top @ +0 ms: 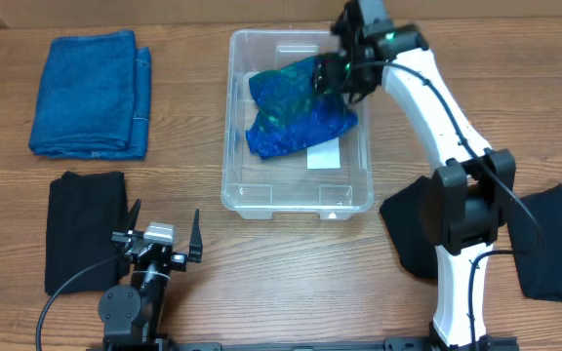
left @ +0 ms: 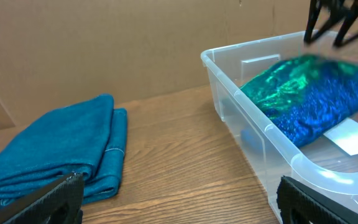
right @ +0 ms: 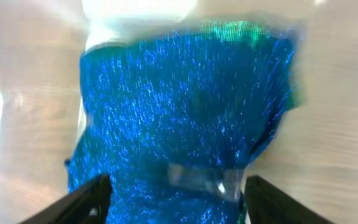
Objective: Pack container
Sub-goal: 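Lift the blue fabric with the right gripper and lower it into the bin, then press the blue fabric flat inside the bin with the right gripper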
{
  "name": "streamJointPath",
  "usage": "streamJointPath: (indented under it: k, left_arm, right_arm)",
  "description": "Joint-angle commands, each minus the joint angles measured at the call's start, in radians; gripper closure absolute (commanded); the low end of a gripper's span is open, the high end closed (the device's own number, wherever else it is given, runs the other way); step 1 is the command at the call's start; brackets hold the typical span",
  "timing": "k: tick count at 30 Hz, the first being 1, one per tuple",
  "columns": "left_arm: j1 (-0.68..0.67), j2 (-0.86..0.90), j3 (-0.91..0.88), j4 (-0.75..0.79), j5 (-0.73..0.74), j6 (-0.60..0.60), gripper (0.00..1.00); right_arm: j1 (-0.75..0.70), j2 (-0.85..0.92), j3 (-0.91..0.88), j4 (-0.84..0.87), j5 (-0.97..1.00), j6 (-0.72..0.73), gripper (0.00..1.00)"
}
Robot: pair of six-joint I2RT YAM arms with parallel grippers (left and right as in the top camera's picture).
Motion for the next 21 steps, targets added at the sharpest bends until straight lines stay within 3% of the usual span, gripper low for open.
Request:
streamJointPath:
  k: [1, 4, 7, 9, 11, 14, 21]
  left_arm:
    - [0.005, -0.009, -0.003, -0.002, -0.006, 0.014, 0.00]
    - [0.005, -0.009, -0.003, -0.002, -0.006, 0.014, 0.00]
    - [0.005, -0.009, -0.003, -0.002, -0.006, 0.014, 0.00]
    - [0.005, -0.009, -0.003, -0.002, -0.006, 0.014, 0.00]
    - [0.005, -0.009, -0.003, -0.002, -0.006, 0.014, 0.00]
    - [0.005, -0.009, -0.003, -0.002, -0.006, 0.014, 0.00]
    - [0.005, -0.009, -0.003, -0.002, -0.006, 0.014, 0.00]
  right_arm:
    - [0.015, -0.020, 0.186, -0.070, 0.131, -0.021, 0.25]
    - [0.018, -0.019, 0.205, -0.105, 0.132, -0.022, 0.25]
    - [0.020, -0.011, 0.197, -0.154, 0.151, -0.021, 0.32]
    - [0.021, -0.003, 0.197, -0.177, 0.154, -0.021, 0.46]
    - [0.027, 0.012, 0.196, -0.214, 0.153, -0.020, 0.71]
    - [0.027, 0.057, 0.196, -0.269, 0.160, -0.010, 0.92]
    - [0.066, 0.148, 0.196, -0.332, 0.168, -0.005, 0.96]
